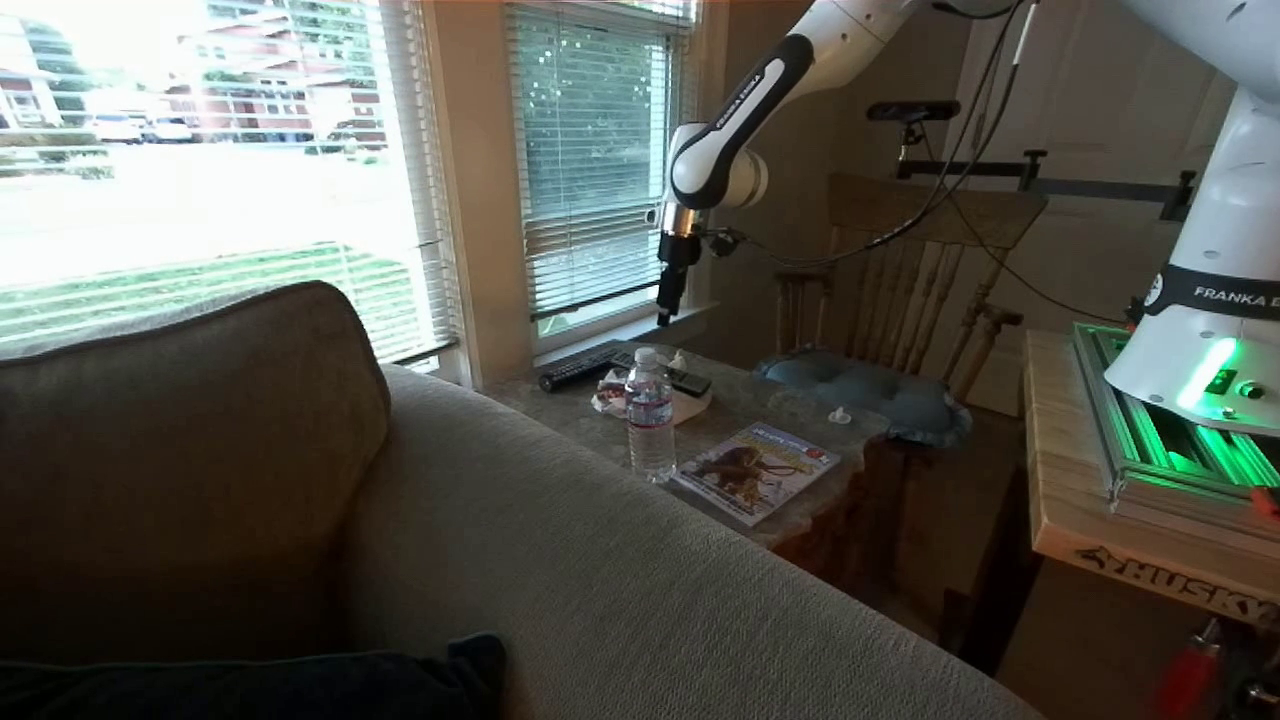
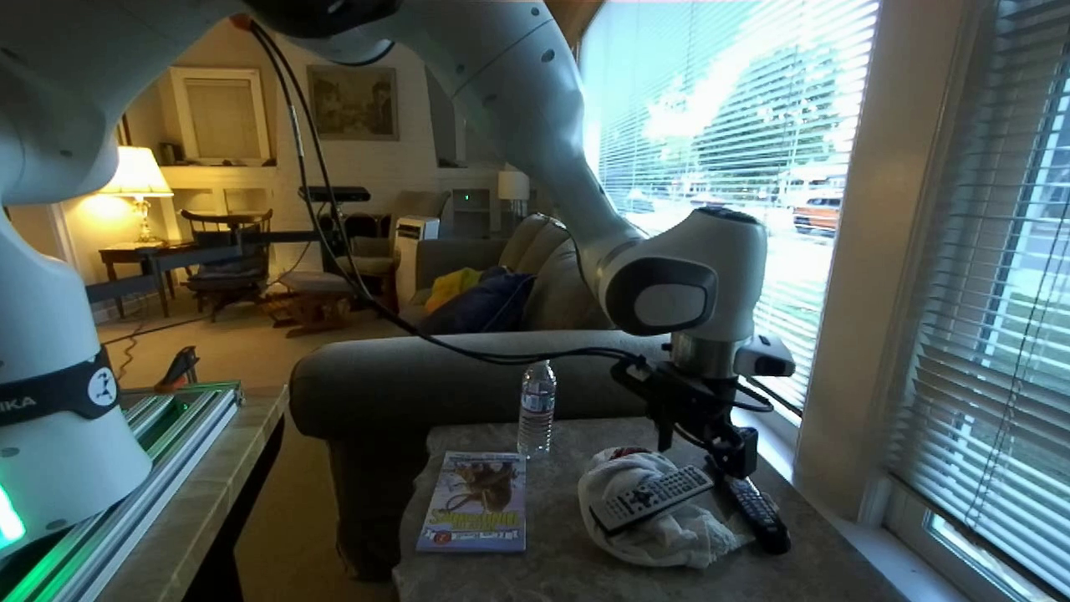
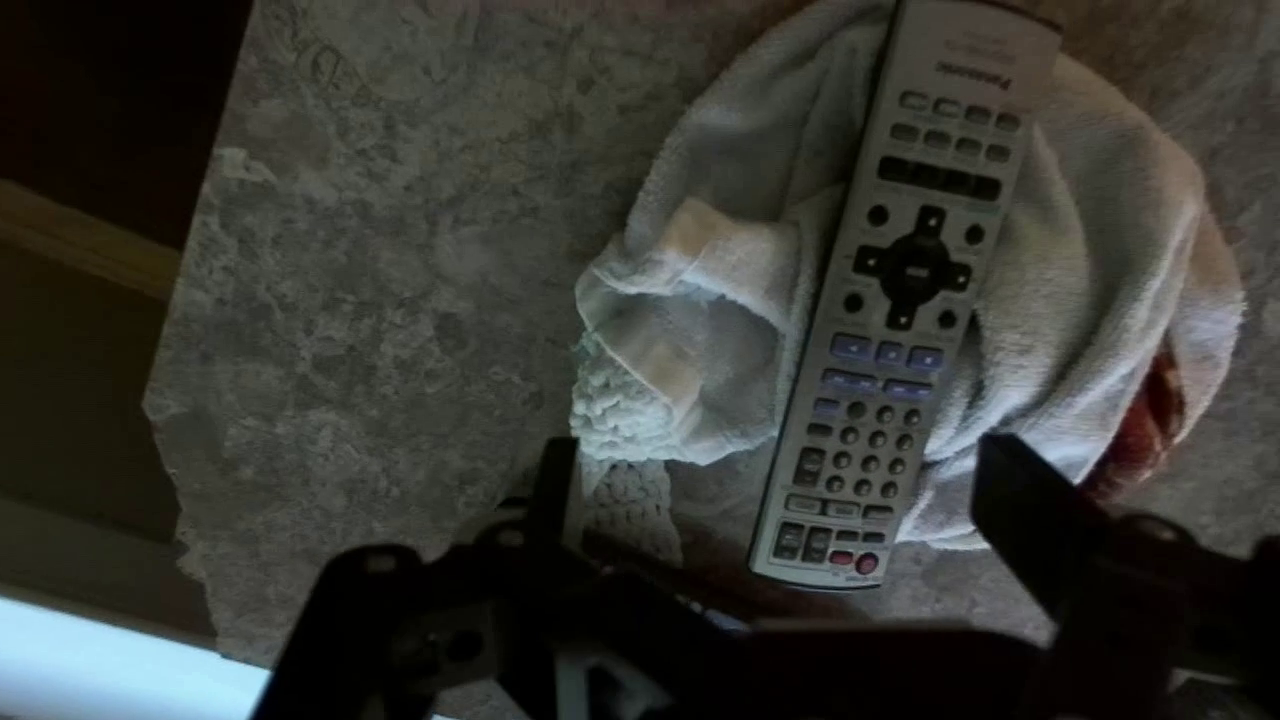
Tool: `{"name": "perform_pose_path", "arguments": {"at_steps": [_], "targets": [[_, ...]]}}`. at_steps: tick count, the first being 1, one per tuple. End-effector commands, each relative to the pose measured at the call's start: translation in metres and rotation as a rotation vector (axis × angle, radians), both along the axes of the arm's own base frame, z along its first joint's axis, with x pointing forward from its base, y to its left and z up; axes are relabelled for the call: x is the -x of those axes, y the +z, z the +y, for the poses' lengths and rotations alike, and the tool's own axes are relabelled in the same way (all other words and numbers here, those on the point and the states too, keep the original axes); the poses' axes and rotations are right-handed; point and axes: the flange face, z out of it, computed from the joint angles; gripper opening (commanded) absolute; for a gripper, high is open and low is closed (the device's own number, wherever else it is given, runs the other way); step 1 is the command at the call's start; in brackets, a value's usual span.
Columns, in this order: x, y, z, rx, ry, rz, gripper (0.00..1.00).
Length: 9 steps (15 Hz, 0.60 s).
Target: Put the grey remote control on top of the white towel then press a button on the remote control.
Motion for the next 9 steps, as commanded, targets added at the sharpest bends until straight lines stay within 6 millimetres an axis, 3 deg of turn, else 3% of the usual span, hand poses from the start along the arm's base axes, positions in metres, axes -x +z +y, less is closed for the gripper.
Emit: {"name": "perform_pose_path", "arguments": {"at_steps": [1, 4, 5, 9], "targets": [[0.016, 0.013, 0.010, -0.004, -0.015, 0.015, 1.00], [0.012, 0.015, 0.010, -0.002, -0.013, 0.007, 1.00], [0.010, 0.015, 0.009, -0.002, -0.015, 0.004, 0.82], [0.001, 0.012, 0.003, 0.009, -0.004, -0.010, 0.50]]}}
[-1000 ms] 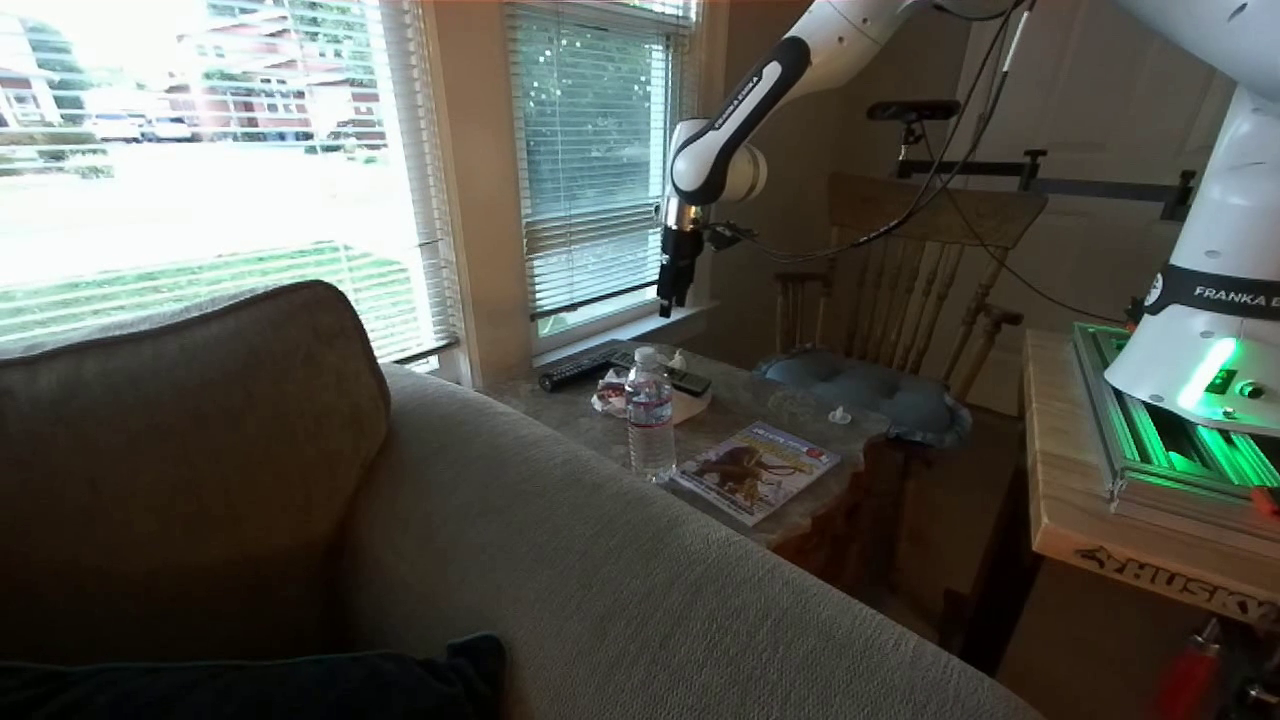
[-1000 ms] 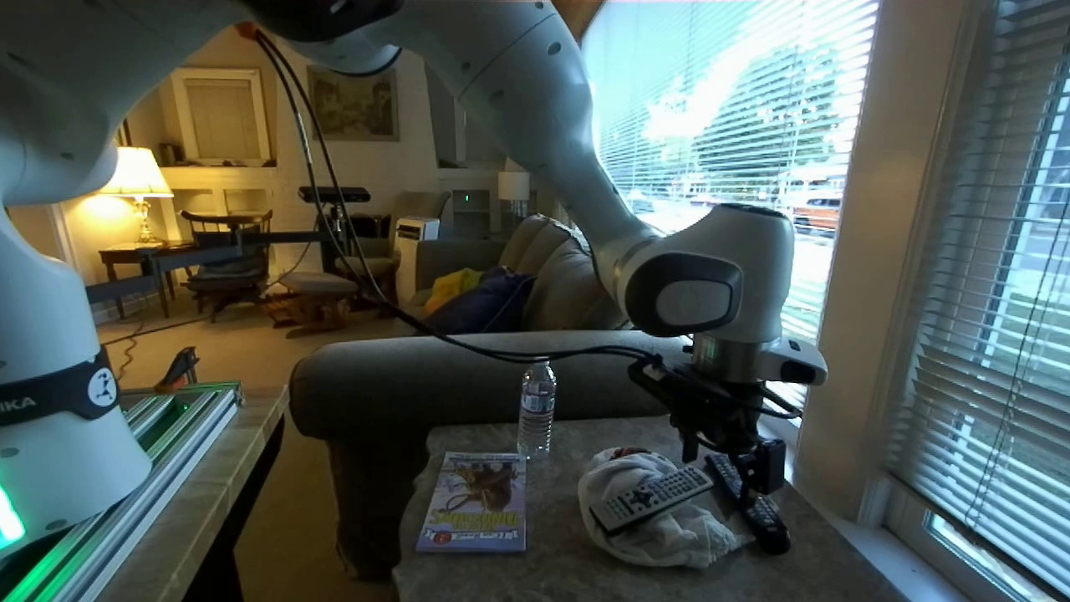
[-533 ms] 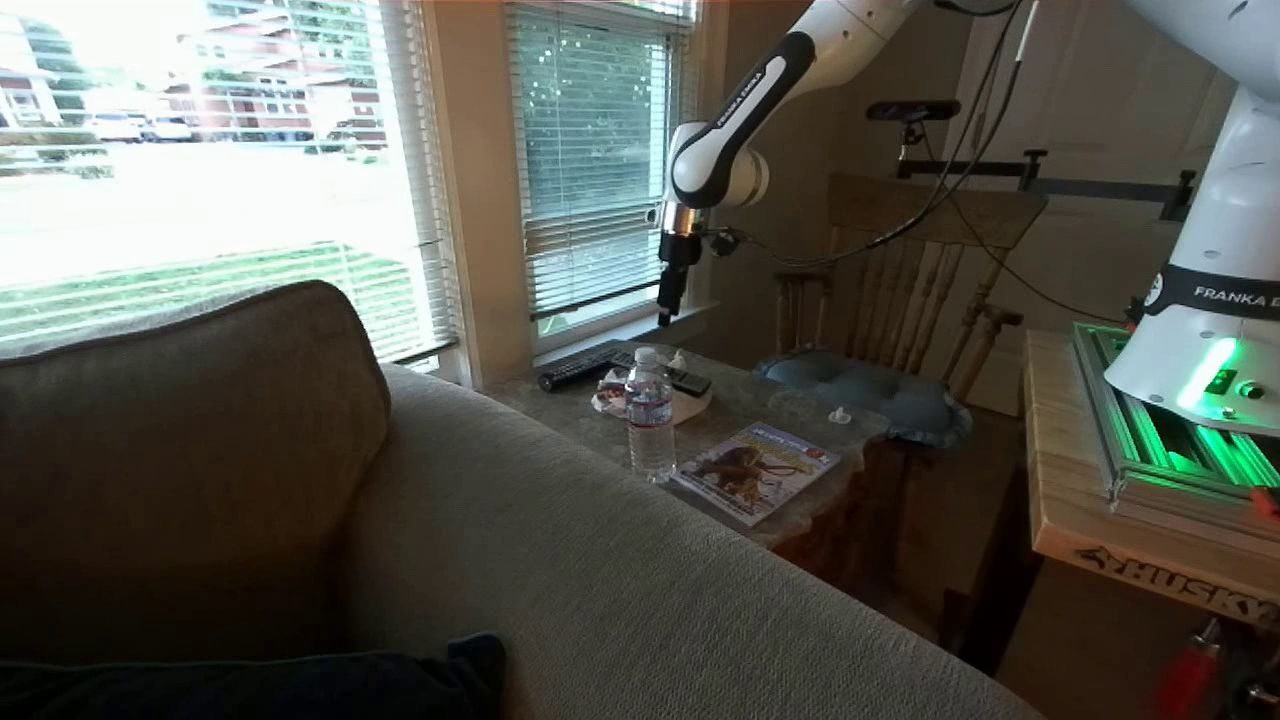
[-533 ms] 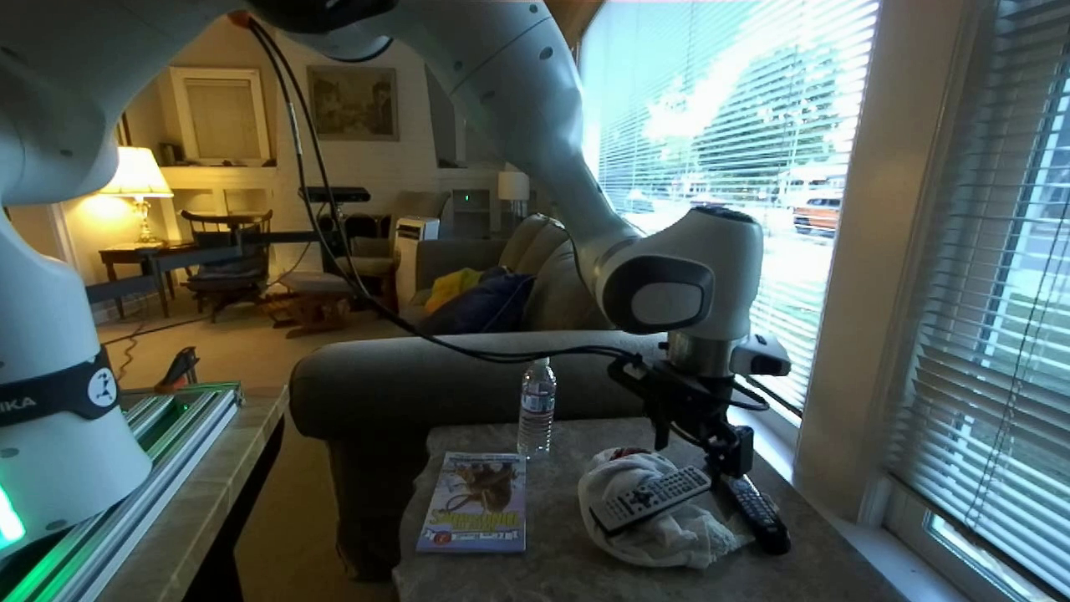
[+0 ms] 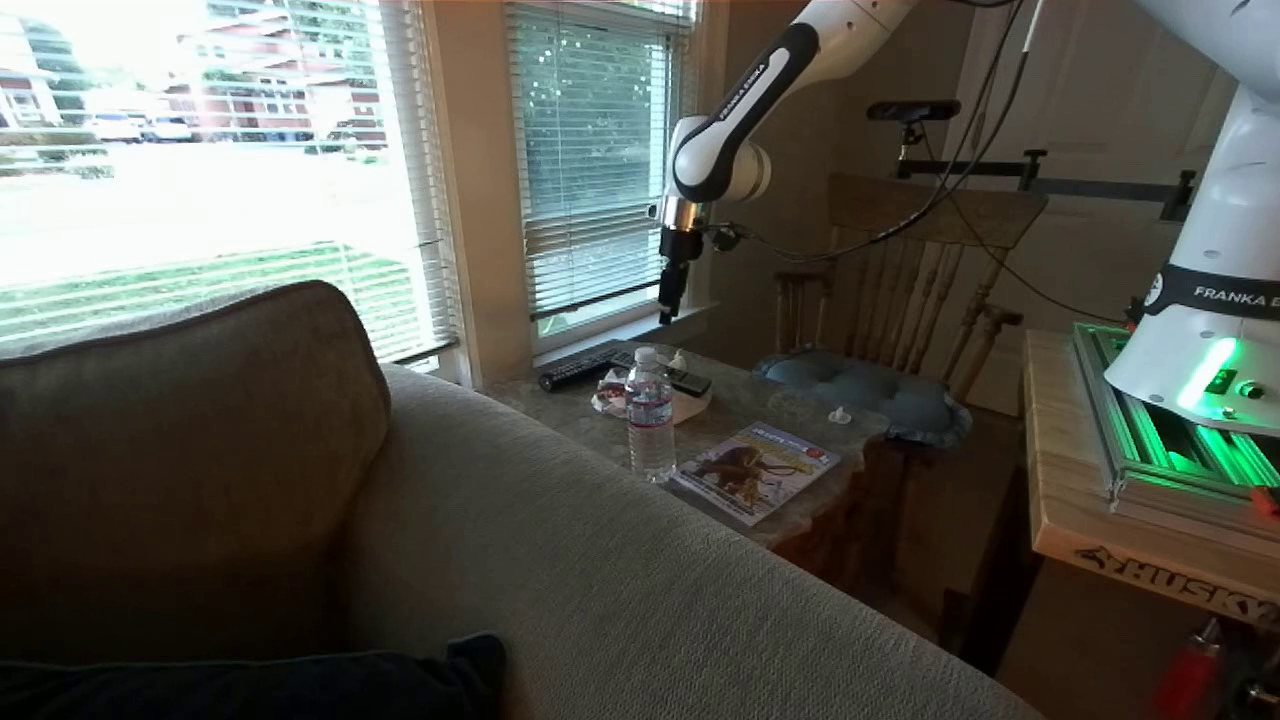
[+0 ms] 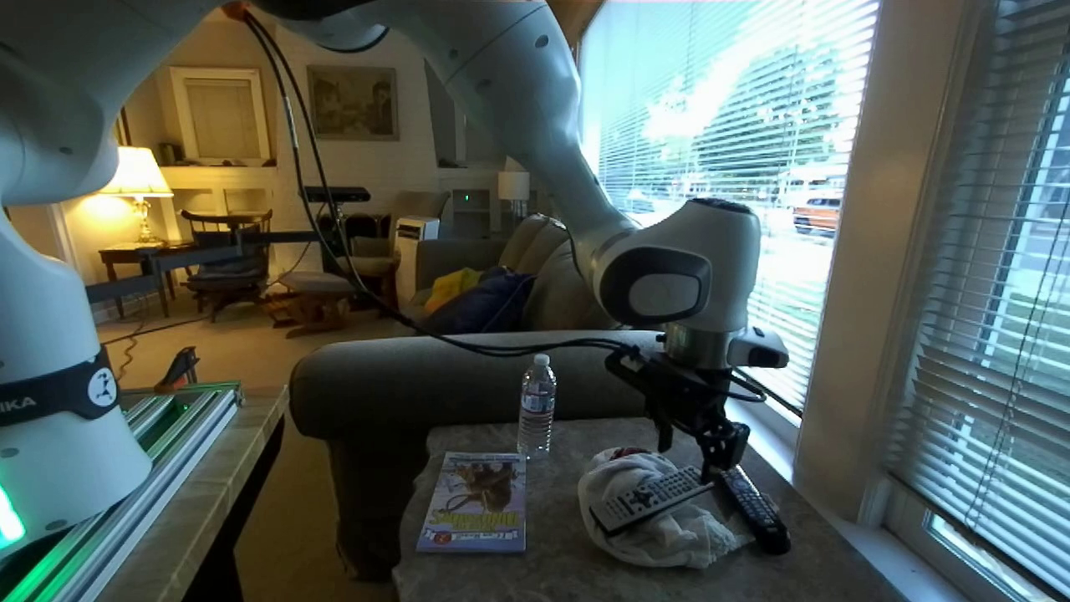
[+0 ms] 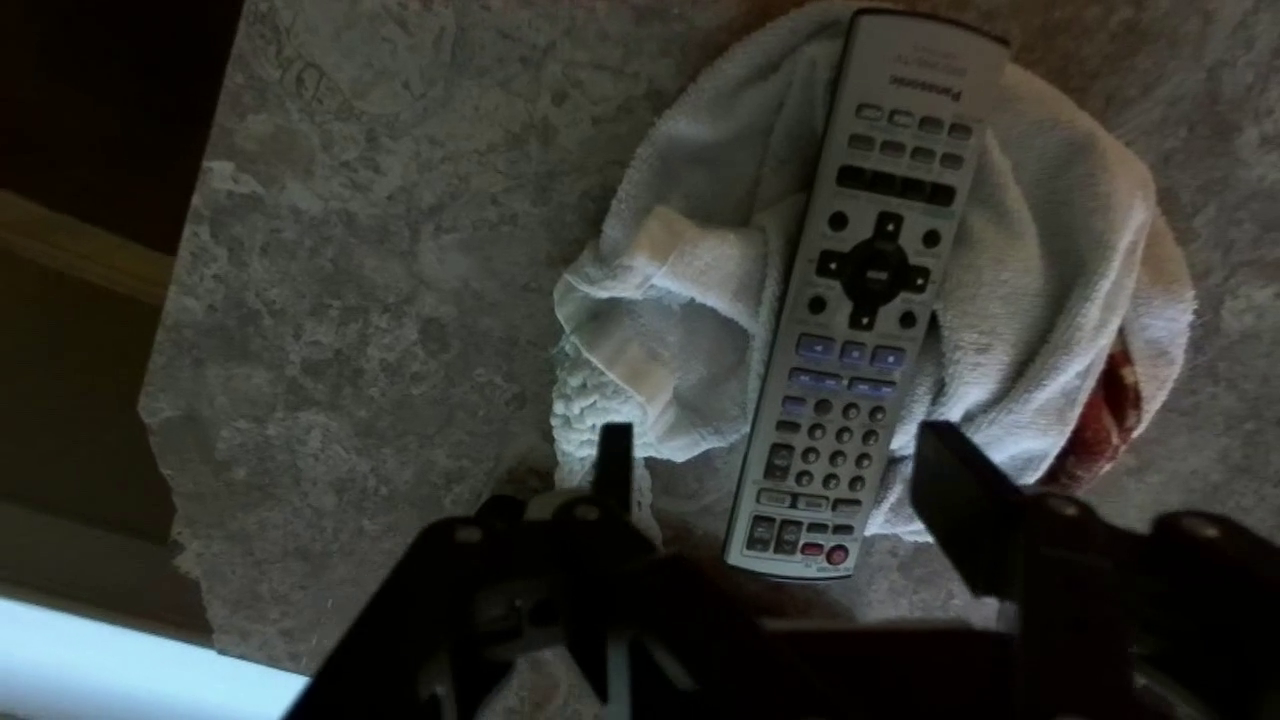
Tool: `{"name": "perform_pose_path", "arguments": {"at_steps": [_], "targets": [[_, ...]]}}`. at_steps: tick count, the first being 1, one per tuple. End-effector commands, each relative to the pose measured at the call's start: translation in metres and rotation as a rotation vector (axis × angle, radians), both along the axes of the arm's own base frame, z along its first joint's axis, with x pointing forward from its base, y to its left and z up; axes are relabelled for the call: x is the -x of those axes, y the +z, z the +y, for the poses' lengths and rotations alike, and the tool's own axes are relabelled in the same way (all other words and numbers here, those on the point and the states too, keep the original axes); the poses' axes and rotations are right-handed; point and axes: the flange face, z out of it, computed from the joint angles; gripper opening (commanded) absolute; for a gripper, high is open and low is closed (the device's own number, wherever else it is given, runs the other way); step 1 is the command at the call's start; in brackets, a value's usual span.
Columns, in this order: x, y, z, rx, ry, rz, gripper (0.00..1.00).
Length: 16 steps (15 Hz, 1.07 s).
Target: Put the grey remote control on top of the white towel then press a button on the remote control.
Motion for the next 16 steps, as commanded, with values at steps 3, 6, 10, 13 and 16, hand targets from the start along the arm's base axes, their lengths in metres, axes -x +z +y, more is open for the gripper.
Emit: {"name": "perform_pose_path", "arguments": {"at_steps": [3, 6, 10, 13, 16], "targets": [[-0.015, 0.002, -0.004, 0.021, 0.023, -0.050, 0.30], [-0.026, 0.002, -0.003, 0.018, 0.041, -0.087, 0.10], [-0.040, -0.008, -0.002, 0.009, -0.003, -0.117, 0.00], [-0.048, -0.018, 0.001, 0.010, -0.051, -0.133, 0.00], [-0.055, -0.025, 0.009, 0.006, -0.072, -0.129, 0.00]]}}
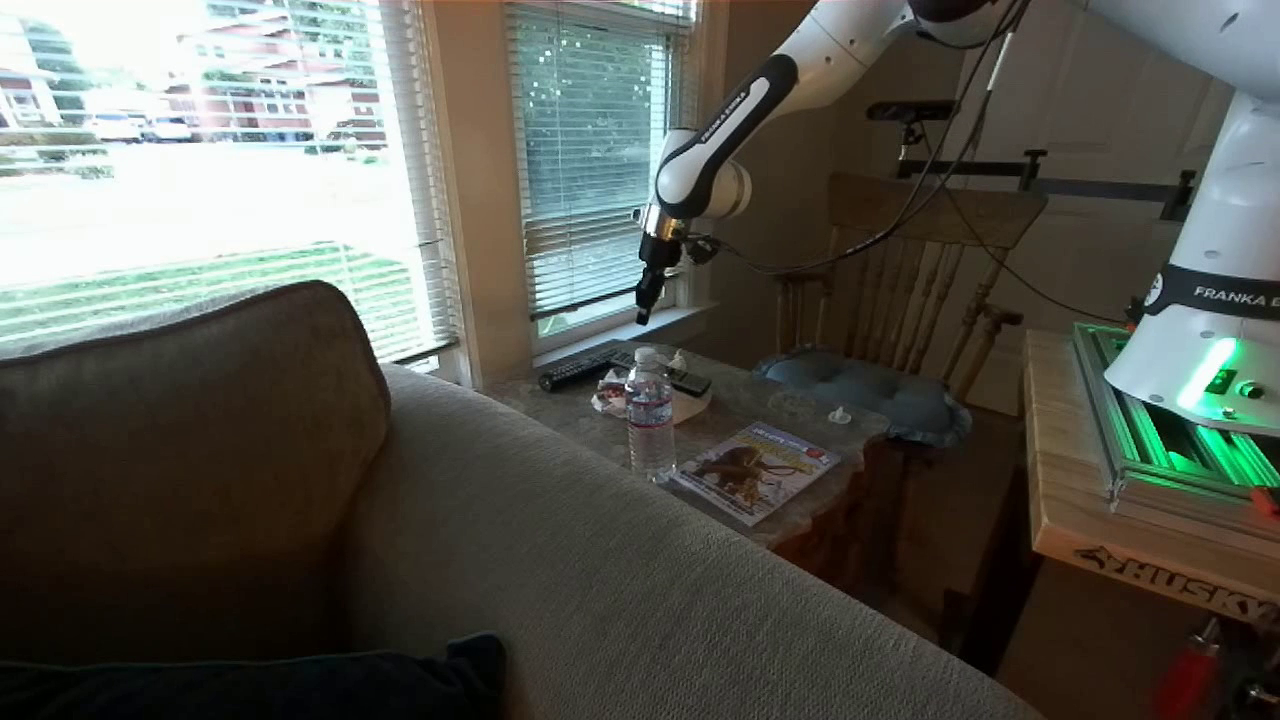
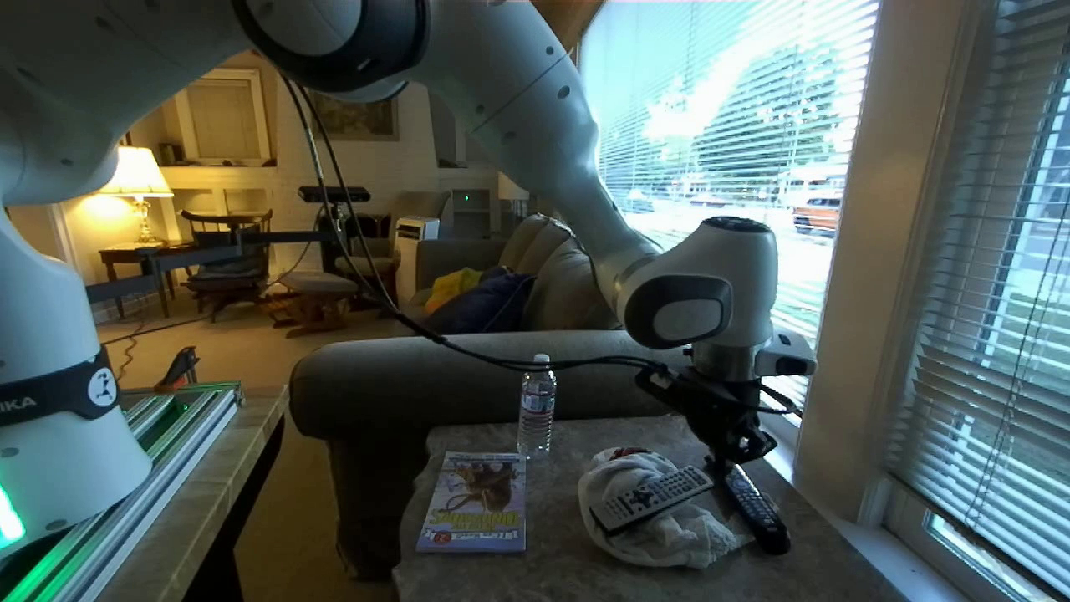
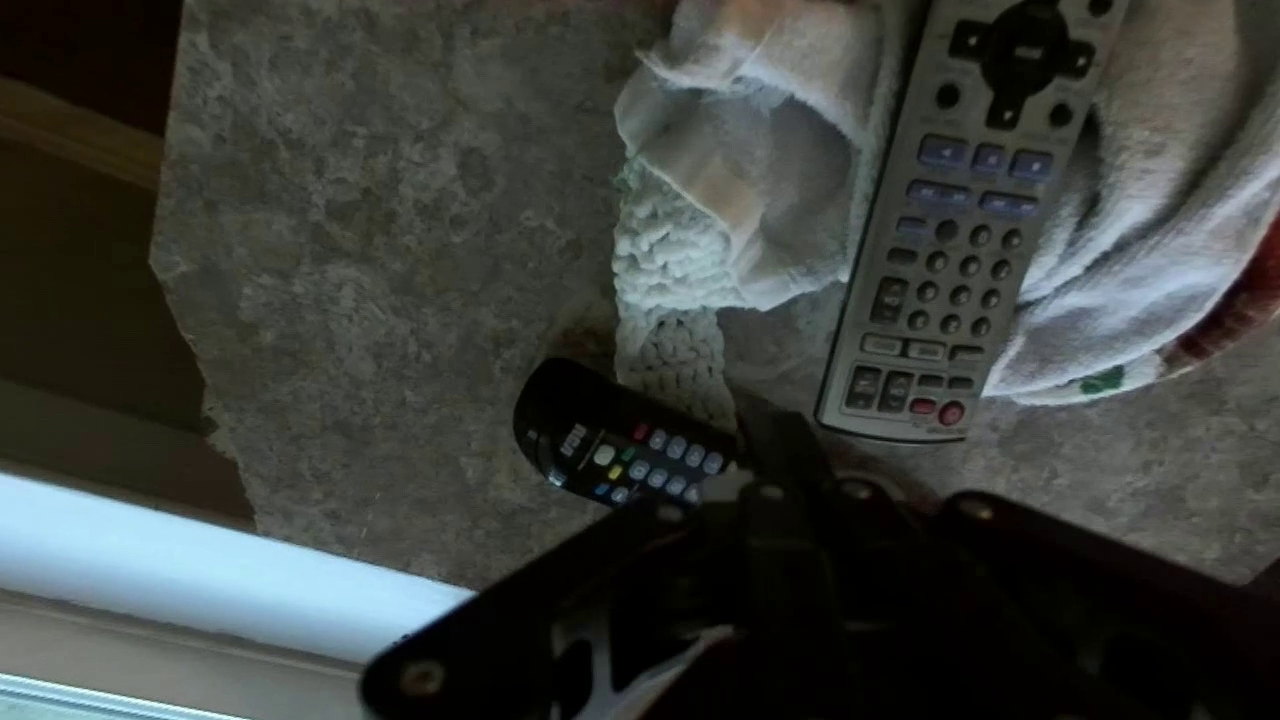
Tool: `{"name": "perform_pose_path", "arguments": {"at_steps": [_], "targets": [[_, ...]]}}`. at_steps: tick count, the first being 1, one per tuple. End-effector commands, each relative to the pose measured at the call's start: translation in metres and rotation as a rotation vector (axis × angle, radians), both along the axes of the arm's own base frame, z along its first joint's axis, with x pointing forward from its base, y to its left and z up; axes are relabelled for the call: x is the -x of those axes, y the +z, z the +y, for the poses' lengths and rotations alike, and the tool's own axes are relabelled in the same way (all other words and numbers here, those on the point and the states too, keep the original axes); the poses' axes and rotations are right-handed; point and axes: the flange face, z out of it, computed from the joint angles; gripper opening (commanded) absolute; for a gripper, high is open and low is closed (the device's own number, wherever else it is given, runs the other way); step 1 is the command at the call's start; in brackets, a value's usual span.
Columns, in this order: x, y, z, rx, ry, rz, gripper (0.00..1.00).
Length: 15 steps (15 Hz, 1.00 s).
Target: Put the grey remote control on top of the white towel then press a button on the remote control.
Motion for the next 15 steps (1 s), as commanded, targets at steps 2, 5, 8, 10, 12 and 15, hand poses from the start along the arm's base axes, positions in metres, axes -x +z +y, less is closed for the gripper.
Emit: {"name": "perform_pose_path", "arguments": {"at_steps": [2, 5, 8, 10, 12, 15], "targets": [[-0.017, -0.009, 0.015, -0.011, -0.046, -0.011, 0.00], [-0.011, -0.007, 0.013, -0.015, -0.030, -0.011, 0.01], [-0.012, -0.005, 0.011, -0.015, -0.033, -0.015, 0.01], [-0.011, -0.004, 0.010, -0.001, -0.033, -0.016, 0.00], [-0.014, -0.003, 0.013, 0.014, -0.025, -0.034, 0.00], [-0.021, -0.004, 0.027, 0.004, -0.009, -0.047, 0.00]]}}
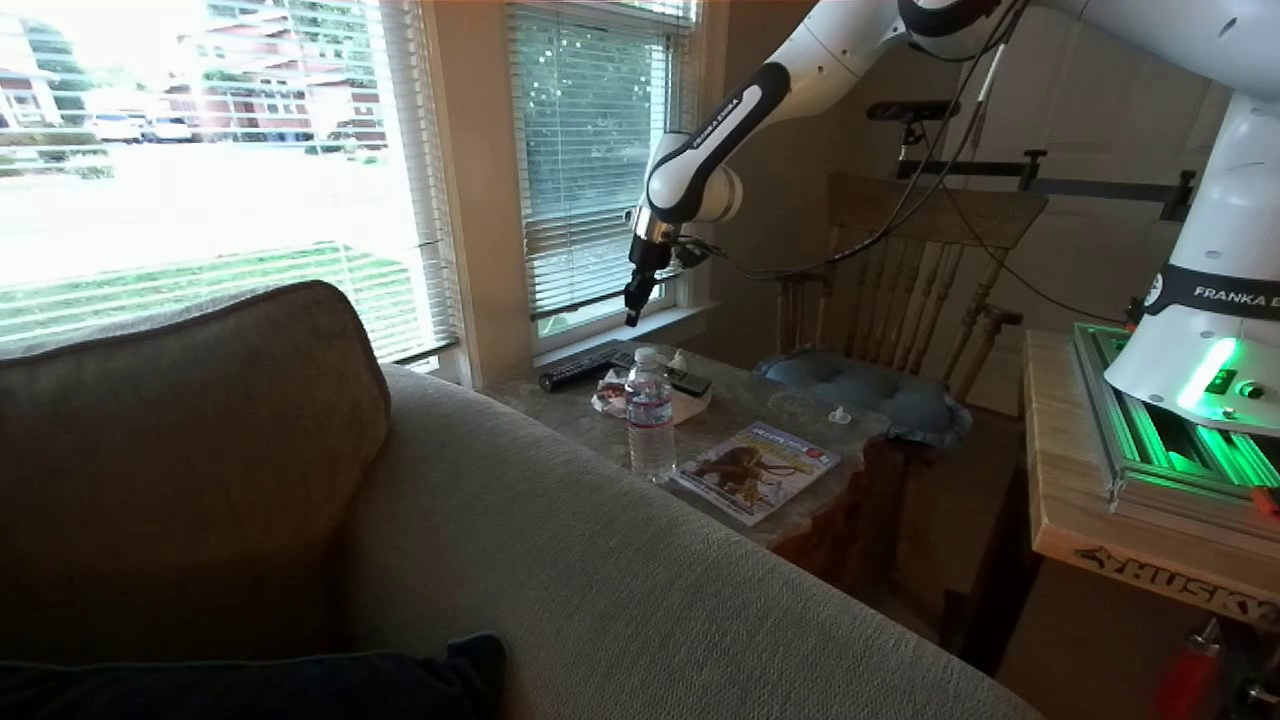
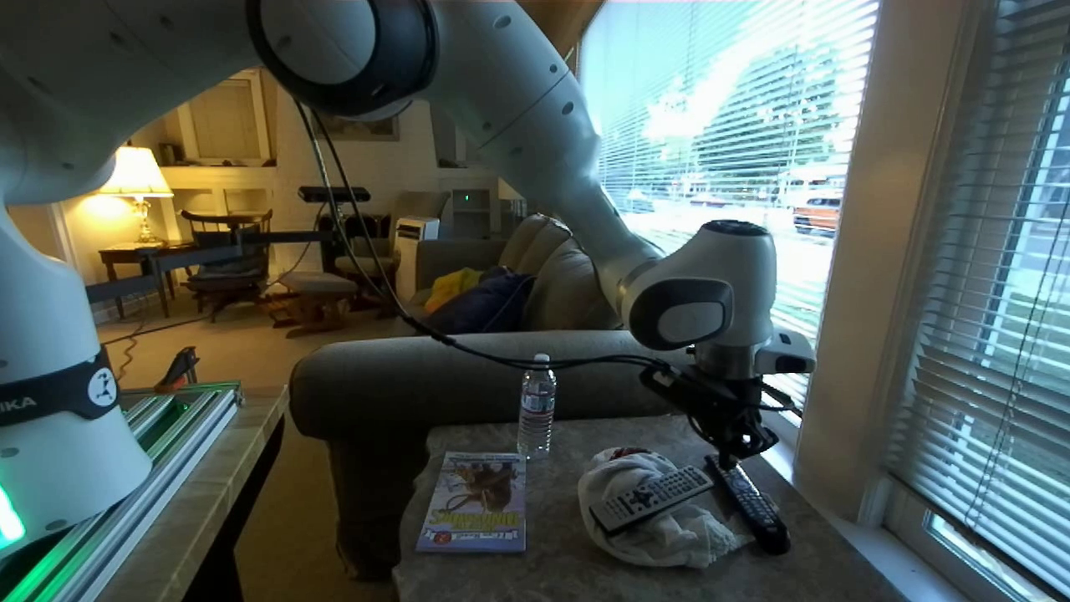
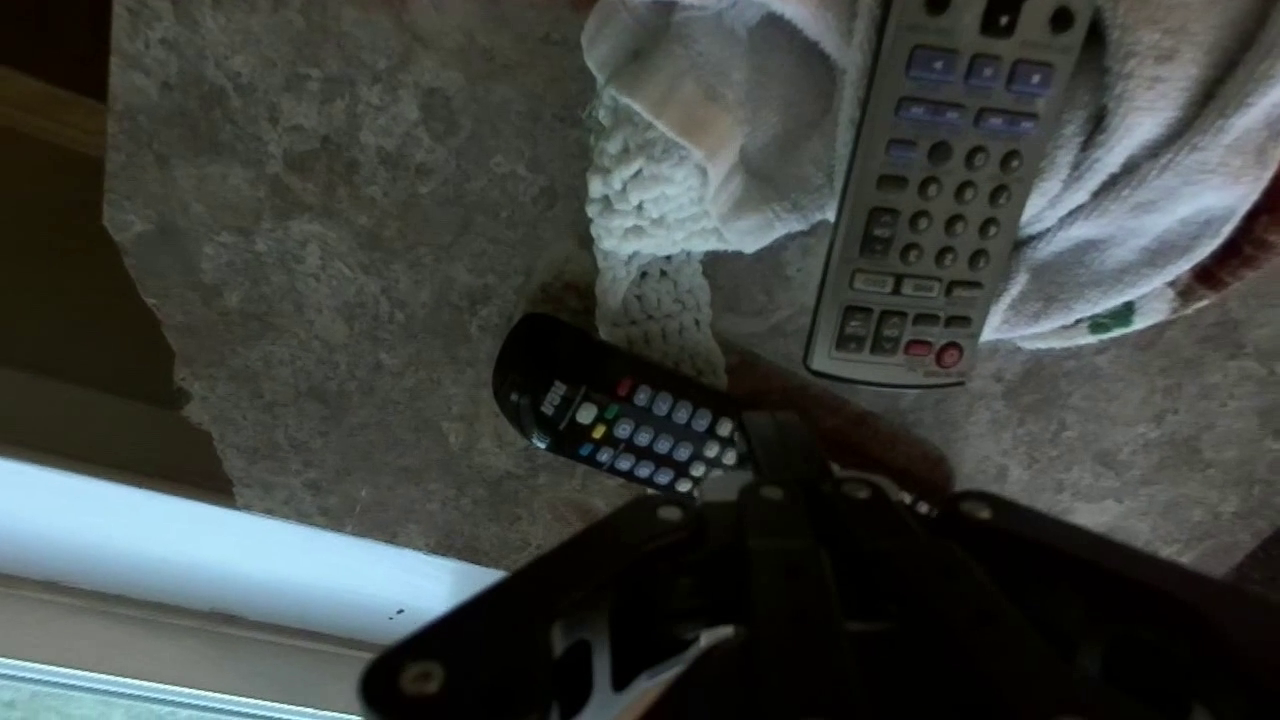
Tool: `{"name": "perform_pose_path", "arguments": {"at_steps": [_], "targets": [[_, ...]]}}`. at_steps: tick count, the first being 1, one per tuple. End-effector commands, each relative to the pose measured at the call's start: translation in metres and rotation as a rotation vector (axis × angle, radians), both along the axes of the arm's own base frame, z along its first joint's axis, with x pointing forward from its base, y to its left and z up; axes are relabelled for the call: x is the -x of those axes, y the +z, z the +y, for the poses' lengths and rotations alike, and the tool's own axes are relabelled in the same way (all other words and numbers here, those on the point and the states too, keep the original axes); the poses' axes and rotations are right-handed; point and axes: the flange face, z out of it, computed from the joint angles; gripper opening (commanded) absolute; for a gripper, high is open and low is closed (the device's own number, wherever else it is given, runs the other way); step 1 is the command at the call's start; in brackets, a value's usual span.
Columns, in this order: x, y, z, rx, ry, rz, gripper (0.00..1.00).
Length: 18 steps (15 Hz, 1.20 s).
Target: Put the grey remote control on top of the white towel then press a button on the remote control.
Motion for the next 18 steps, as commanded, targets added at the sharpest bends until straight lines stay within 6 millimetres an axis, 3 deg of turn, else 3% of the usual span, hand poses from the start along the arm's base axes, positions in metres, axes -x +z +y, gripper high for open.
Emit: {"name": "perform_pose_path", "arguments": {"at_steps": [1, 7, 18], "targets": [[-0.009, -0.001, 0.019, 0.010, 0.022, -0.024, 0.00], [-0.015, -0.010, 0.045, -0.023, 0.041, 0.005, 0.00], [-0.023, -0.037, 0.060, -0.065, 0.062, 0.078, 0.00]]}}
